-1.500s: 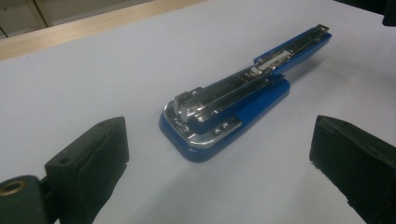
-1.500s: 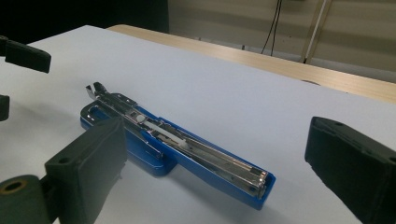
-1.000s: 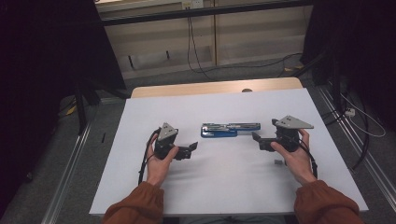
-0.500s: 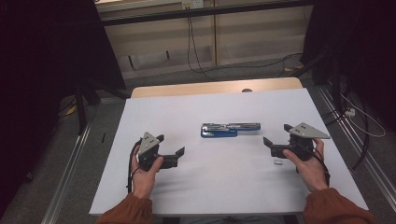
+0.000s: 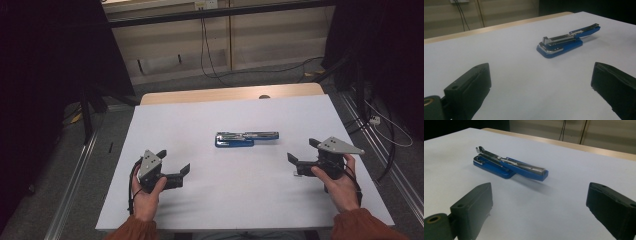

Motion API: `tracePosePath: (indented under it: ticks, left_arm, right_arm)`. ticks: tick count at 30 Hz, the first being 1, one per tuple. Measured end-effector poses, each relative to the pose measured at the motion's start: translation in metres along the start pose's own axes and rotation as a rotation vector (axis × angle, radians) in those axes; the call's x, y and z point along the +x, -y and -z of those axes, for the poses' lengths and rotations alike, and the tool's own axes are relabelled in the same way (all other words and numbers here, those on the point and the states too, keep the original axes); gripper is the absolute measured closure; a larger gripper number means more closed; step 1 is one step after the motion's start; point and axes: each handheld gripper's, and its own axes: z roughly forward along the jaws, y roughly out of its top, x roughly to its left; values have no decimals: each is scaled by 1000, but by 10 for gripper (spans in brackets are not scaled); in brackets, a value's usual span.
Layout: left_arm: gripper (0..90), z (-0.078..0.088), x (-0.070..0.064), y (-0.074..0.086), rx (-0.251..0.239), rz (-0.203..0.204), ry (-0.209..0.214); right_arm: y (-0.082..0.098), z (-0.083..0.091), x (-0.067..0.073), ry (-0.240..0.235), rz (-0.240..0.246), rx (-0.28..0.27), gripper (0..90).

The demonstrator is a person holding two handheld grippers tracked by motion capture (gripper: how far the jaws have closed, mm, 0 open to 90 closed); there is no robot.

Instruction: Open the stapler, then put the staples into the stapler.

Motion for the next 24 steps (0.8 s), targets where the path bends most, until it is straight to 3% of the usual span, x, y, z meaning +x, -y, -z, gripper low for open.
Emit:
tracePosePath:
  ticks: [5, 7, 13, 16, 19, 24]
  left_arm:
    - [30, 8, -1, 2, 8, -8, -3]
    - [30, 12, -1, 4, 5, -1, -7]
    - [30, 21, 3, 9, 10, 22, -22]
    - [31, 26, 4, 12, 20, 36, -31]
    - [33, 32, 5, 14, 31, 43, -50]
    - [34, 34, 8, 15, 24, 63, -55]
  right_arm:
    - [-8, 7, -11, 24, -23, -10, 61]
    - [-6, 7, -11, 28, -18, 18, 51]
    - [-5, 1, -6, -47, -18, 89, 58]
    - [-5, -2, -4, -80, -5, 155, 62]
    - [-4, -4, -5, -108, -28, 189, 66]
    - [-2, -5, -10, -131, -42, 207, 79]
